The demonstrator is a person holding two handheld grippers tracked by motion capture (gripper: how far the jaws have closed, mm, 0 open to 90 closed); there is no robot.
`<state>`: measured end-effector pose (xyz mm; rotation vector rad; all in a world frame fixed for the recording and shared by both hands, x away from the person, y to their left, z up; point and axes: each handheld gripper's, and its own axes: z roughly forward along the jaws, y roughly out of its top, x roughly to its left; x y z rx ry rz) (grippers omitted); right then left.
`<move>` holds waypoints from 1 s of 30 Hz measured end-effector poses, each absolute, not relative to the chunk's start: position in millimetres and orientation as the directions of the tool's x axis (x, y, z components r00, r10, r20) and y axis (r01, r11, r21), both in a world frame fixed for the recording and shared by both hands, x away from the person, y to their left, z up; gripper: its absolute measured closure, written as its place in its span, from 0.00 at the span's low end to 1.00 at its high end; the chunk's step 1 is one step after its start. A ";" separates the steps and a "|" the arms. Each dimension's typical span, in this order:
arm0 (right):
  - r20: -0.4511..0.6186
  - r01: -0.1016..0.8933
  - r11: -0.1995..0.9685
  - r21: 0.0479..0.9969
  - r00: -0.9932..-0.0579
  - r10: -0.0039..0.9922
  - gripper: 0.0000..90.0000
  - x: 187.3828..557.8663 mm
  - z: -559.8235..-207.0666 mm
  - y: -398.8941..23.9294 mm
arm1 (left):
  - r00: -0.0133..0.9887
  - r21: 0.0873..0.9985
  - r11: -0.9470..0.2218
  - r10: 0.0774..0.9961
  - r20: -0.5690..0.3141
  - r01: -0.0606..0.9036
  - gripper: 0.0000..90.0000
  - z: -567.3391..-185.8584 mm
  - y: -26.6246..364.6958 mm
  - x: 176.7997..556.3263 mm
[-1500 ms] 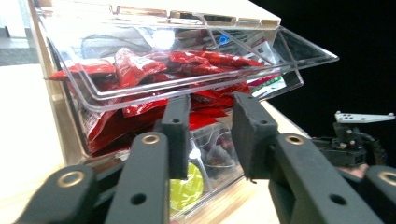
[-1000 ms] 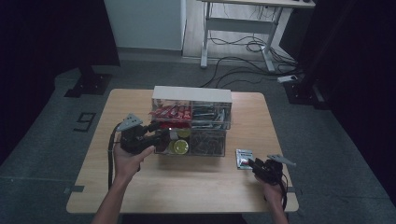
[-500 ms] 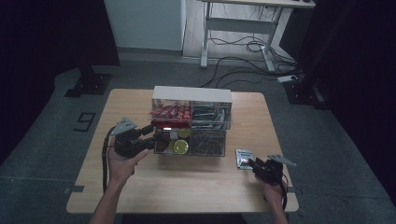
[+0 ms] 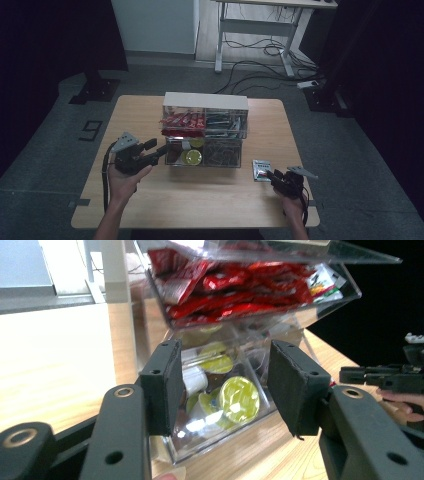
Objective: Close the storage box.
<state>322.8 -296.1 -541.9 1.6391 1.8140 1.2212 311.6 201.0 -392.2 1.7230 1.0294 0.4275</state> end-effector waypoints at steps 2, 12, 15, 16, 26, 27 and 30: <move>0.251 0.584 -0.075 0.808 -0.226 0.941 0.67 322.0 -541.8 -297.3 | 0.562 0.894 -0.098 0.806 -0.186 0.437 0.54 -395.8 203.1 311.3; 0.242 0.574 -0.063 0.817 -0.241 0.940 0.66 318.4 -541.2 -300.3 | 0.531 0.873 -0.103 0.825 -0.193 0.477 0.53 -426.9 214.2 308.2; 0.236 0.570 -0.056 0.820 -0.248 0.939 0.64 317.4 -540.7 -300.0 | 0.524 0.862 -0.106 0.828 -0.200 0.496 0.52 -439.7 216.0 306.7; 0.235 0.568 -0.053 0.821 -0.252 0.939 0.63 317.1 -540.5 -299.9 | 0.523 0.858 -0.107 0.828 -0.203 0.503 0.52 -443.8 216.4 306.0; 0.218 0.554 -0.035 0.832 -0.269 0.938 0.56 316.3 -539.0 -295.3 | 0.489 0.821 -0.129 0.850 -0.197 0.556 0.49 -479.0 223.4 301.0; 0.216 0.554 -0.031 0.832 -0.272 0.938 0.56 316.2 -538.9 -294.6 | 0.488 0.819 -0.129 0.850 -0.200 0.559 0.49 -480.5 223.4 300.8; 0.210 0.552 -0.022 0.834 -0.279 0.937 0.54 316.1 -538.5 -292.9 | 0.490 0.817 -0.133 0.849 -0.198 0.561 0.49 -481.6 222.3 300.9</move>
